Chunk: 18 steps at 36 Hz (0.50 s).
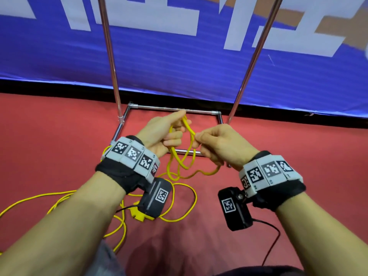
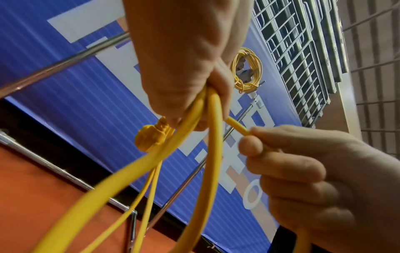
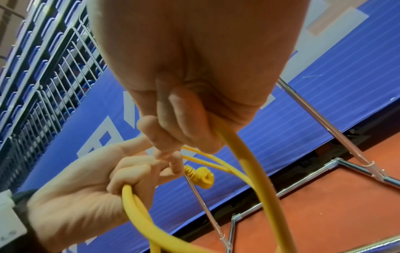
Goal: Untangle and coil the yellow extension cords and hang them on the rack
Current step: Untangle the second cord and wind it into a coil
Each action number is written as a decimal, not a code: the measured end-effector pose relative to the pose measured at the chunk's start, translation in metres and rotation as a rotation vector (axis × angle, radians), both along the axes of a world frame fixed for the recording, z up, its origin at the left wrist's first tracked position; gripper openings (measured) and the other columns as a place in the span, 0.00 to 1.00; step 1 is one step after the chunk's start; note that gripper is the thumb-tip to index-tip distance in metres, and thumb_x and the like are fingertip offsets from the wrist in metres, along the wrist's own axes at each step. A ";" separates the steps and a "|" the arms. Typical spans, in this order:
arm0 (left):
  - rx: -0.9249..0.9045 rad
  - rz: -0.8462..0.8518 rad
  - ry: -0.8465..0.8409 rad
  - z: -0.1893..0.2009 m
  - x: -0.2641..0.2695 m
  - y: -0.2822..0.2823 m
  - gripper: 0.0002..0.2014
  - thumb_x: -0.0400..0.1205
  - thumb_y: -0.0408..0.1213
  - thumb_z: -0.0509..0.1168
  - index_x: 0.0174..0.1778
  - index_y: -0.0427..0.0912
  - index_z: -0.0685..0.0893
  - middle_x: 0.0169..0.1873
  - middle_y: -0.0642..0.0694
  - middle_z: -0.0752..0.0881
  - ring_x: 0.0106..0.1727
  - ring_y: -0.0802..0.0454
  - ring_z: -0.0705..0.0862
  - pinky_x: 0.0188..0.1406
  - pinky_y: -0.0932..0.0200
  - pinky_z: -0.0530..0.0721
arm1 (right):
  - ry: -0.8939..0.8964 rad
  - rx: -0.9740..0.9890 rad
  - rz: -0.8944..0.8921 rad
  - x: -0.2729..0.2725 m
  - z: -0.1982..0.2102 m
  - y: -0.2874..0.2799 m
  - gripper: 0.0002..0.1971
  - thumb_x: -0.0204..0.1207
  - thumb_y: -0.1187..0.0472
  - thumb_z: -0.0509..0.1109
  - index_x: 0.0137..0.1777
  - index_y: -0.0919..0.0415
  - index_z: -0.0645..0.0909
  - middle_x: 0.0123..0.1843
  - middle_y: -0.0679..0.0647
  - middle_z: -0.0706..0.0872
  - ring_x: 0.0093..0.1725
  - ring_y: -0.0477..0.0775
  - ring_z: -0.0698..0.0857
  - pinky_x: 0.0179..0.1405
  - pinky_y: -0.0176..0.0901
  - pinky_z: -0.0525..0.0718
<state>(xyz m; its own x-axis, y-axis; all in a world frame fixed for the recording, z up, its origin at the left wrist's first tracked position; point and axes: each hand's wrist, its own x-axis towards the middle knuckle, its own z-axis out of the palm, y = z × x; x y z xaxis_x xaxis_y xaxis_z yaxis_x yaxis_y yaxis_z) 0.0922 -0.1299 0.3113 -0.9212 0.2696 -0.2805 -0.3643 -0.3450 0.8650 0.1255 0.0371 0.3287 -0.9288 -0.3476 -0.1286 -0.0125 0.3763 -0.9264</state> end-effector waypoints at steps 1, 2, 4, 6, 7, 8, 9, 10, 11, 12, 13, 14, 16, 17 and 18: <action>0.000 0.002 0.003 0.001 0.001 0.002 0.15 0.87 0.40 0.60 0.42 0.31 0.79 0.26 0.46 0.73 0.11 0.64 0.58 0.07 0.72 0.54 | -0.009 -0.018 0.016 0.000 -0.001 -0.002 0.15 0.85 0.63 0.60 0.39 0.67 0.82 0.18 0.52 0.74 0.12 0.47 0.66 0.13 0.33 0.66; -0.003 0.009 0.004 0.002 0.002 0.003 0.14 0.87 0.38 0.59 0.42 0.31 0.78 0.24 0.47 0.73 0.11 0.64 0.58 0.08 0.72 0.53 | -0.025 -0.042 0.034 0.001 -0.003 -0.004 0.15 0.85 0.63 0.60 0.40 0.68 0.81 0.18 0.52 0.74 0.12 0.47 0.66 0.14 0.34 0.68; -0.019 0.028 0.020 0.004 0.002 0.003 0.13 0.88 0.35 0.58 0.40 0.32 0.78 0.23 0.47 0.72 0.10 0.64 0.58 0.08 0.72 0.53 | -0.073 -0.096 0.074 0.003 -0.006 -0.004 0.14 0.86 0.63 0.59 0.42 0.68 0.81 0.19 0.53 0.77 0.14 0.49 0.69 0.17 0.38 0.73; -0.031 0.050 0.044 0.006 0.000 -0.003 0.14 0.88 0.34 0.57 0.39 0.32 0.77 0.23 0.47 0.72 0.10 0.64 0.58 0.07 0.72 0.53 | -0.144 -0.128 0.102 0.004 -0.009 0.001 0.14 0.86 0.63 0.59 0.42 0.67 0.81 0.23 0.56 0.80 0.19 0.52 0.75 0.25 0.44 0.78; -0.033 0.062 0.054 0.008 -0.001 -0.007 0.14 0.88 0.34 0.57 0.39 0.31 0.77 0.23 0.46 0.72 0.10 0.64 0.58 0.07 0.72 0.53 | -0.181 -0.133 0.110 0.004 -0.011 0.005 0.15 0.86 0.63 0.58 0.41 0.67 0.81 0.25 0.58 0.81 0.22 0.55 0.79 0.31 0.49 0.81; -0.035 0.072 0.057 0.010 -0.003 -0.011 0.14 0.88 0.34 0.56 0.38 0.31 0.77 0.24 0.46 0.71 0.10 0.64 0.58 0.07 0.72 0.53 | -0.214 -0.138 0.117 0.005 -0.012 0.009 0.15 0.86 0.63 0.58 0.41 0.67 0.81 0.26 0.59 0.81 0.26 0.58 0.81 0.38 0.52 0.84; -0.039 0.076 0.056 0.011 -0.005 -0.015 0.14 0.88 0.33 0.56 0.38 0.32 0.77 0.25 0.45 0.71 0.11 0.64 0.58 0.07 0.72 0.53 | -0.238 -0.146 0.127 0.005 -0.014 0.013 0.15 0.86 0.64 0.57 0.40 0.68 0.81 0.26 0.60 0.81 0.30 0.61 0.83 0.42 0.54 0.85; -0.051 0.074 0.054 0.012 -0.006 -0.018 0.14 0.88 0.33 0.56 0.39 0.31 0.77 0.26 0.45 0.71 0.11 0.64 0.58 0.07 0.72 0.54 | -0.253 -0.146 0.138 0.006 -0.015 0.015 0.15 0.86 0.64 0.57 0.40 0.68 0.80 0.26 0.60 0.81 0.31 0.62 0.84 0.44 0.54 0.84; -0.065 0.071 0.051 0.012 -0.006 -0.018 0.13 0.88 0.33 0.56 0.40 0.31 0.78 0.26 0.45 0.72 0.11 0.64 0.58 0.07 0.72 0.54 | -0.257 -0.131 0.147 0.006 -0.016 0.018 0.15 0.86 0.65 0.57 0.40 0.68 0.80 0.26 0.60 0.80 0.31 0.61 0.83 0.43 0.53 0.84; -0.085 0.077 0.051 0.012 -0.007 -0.021 0.13 0.88 0.33 0.56 0.42 0.30 0.78 0.26 0.45 0.72 0.11 0.64 0.58 0.07 0.72 0.54 | -0.254 -0.112 0.158 0.006 -0.017 0.016 0.15 0.86 0.65 0.57 0.41 0.68 0.80 0.25 0.60 0.80 0.28 0.60 0.82 0.40 0.51 0.83; -0.096 0.082 0.045 0.012 -0.007 -0.018 0.12 0.88 0.33 0.56 0.44 0.29 0.78 0.26 0.44 0.72 0.11 0.64 0.58 0.06 0.72 0.55 | -0.246 -0.087 0.156 0.007 -0.016 0.017 0.14 0.86 0.65 0.57 0.41 0.68 0.80 0.24 0.60 0.80 0.25 0.58 0.81 0.36 0.50 0.82; -0.108 0.092 0.040 0.012 -0.008 -0.018 0.12 0.88 0.33 0.57 0.46 0.28 0.78 0.27 0.44 0.72 0.10 0.64 0.58 0.06 0.71 0.55 | -0.230 -0.072 0.151 0.006 -0.016 0.015 0.14 0.86 0.65 0.57 0.42 0.68 0.79 0.23 0.59 0.79 0.21 0.57 0.79 0.32 0.49 0.81; -0.140 0.097 0.046 0.008 -0.009 -0.016 0.14 0.88 0.35 0.57 0.44 0.27 0.79 0.27 0.44 0.71 0.11 0.64 0.58 0.06 0.71 0.55 | -0.183 -0.067 0.126 0.005 -0.014 0.011 0.14 0.86 0.64 0.57 0.42 0.68 0.79 0.21 0.58 0.78 0.16 0.52 0.75 0.28 0.47 0.78; -0.168 0.088 0.055 0.006 -0.008 -0.014 0.15 0.88 0.36 0.57 0.43 0.28 0.80 0.27 0.44 0.71 0.11 0.64 0.58 0.06 0.70 0.54 | -0.156 -0.071 0.108 0.005 -0.012 0.009 0.14 0.86 0.64 0.57 0.42 0.68 0.79 0.19 0.57 0.77 0.14 0.51 0.72 0.26 0.46 0.77; -0.196 0.075 0.063 0.004 -0.007 -0.011 0.16 0.88 0.37 0.58 0.41 0.29 0.80 0.27 0.44 0.71 0.11 0.63 0.58 0.07 0.71 0.54 | -0.132 -0.073 0.091 0.004 -0.011 0.006 0.14 0.86 0.64 0.57 0.42 0.68 0.79 0.18 0.56 0.77 0.13 0.50 0.70 0.25 0.45 0.75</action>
<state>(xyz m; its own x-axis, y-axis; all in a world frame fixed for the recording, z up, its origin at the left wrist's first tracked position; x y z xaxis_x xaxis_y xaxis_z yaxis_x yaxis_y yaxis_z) 0.0854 -0.1409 0.3151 -0.9540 0.1461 -0.2618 -0.2870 -0.1923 0.9384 0.1292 0.0432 0.3180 -0.8701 -0.4419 -0.2185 0.0800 0.3107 -0.9471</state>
